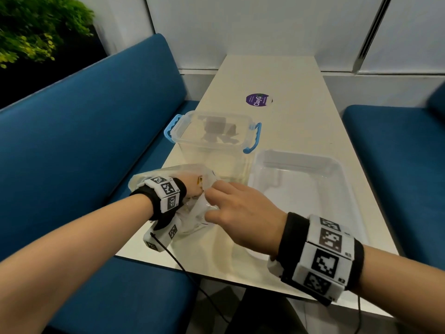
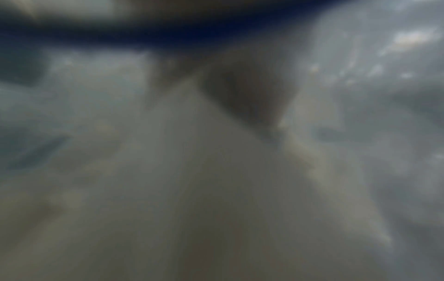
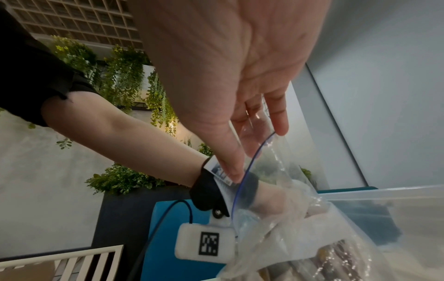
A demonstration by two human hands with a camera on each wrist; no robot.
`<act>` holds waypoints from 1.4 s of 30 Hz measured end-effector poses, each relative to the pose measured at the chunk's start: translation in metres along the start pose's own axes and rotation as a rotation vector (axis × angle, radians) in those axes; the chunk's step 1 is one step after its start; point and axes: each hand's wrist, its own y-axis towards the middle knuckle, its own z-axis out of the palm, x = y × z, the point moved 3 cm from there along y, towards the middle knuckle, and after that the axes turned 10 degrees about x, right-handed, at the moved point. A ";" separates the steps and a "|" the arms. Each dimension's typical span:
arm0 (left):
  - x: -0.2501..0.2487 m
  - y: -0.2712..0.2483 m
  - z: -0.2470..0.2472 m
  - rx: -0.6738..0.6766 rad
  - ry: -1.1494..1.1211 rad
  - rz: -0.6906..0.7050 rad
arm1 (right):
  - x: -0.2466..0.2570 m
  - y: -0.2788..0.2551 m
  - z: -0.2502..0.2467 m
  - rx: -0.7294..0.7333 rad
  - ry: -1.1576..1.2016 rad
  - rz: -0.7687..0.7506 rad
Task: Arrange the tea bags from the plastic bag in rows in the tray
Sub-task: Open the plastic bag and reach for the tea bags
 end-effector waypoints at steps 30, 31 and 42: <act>0.041 -0.035 -0.052 -0.438 -0.312 0.291 | -0.039 0.038 -0.011 0.122 -0.048 0.169; 0.040 -0.037 -0.055 -0.447 -0.241 0.326 | -0.040 0.039 -0.013 0.134 -0.034 0.173; 0.068 -0.053 -0.073 -0.464 -0.740 0.252 | -0.045 0.042 -0.015 0.210 -0.020 0.233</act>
